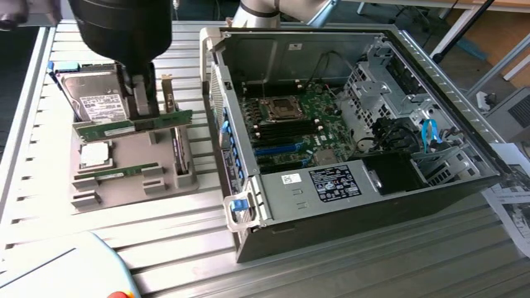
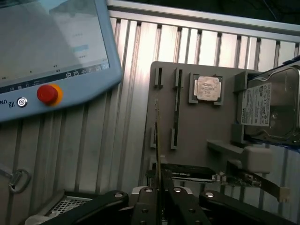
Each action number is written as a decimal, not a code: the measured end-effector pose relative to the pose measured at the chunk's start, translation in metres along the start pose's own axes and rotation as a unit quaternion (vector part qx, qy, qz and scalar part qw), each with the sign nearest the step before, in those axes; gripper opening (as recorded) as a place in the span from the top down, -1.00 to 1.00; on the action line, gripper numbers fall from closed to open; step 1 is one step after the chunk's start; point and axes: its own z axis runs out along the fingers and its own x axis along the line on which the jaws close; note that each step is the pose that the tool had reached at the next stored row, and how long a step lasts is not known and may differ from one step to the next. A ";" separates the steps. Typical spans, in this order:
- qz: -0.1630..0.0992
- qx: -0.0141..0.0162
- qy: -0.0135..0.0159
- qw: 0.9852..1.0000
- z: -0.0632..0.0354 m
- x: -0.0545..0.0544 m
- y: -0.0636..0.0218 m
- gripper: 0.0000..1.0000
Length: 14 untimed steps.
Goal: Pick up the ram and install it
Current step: 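Pick up the ram and move it above insertion slot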
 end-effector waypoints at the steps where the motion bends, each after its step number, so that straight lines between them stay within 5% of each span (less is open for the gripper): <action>1: 0.000 -0.001 0.000 1.000 -0.0005 0.001 -0.0060 0.70; 5: 0.000 -0.002 0.000 1.000 -0.0020 0.003 -0.0253 0.70; 7: 0.000 -0.004 -0.001 1.000 -0.0037 0.006 -0.0462 0.70; 9: 0.000 -0.005 -0.001 1.000 -0.0047 0.007 -0.0576 0.70; 14: 0.000 -0.012 -0.001 1.000 -0.0064 0.010 -0.0848 0.70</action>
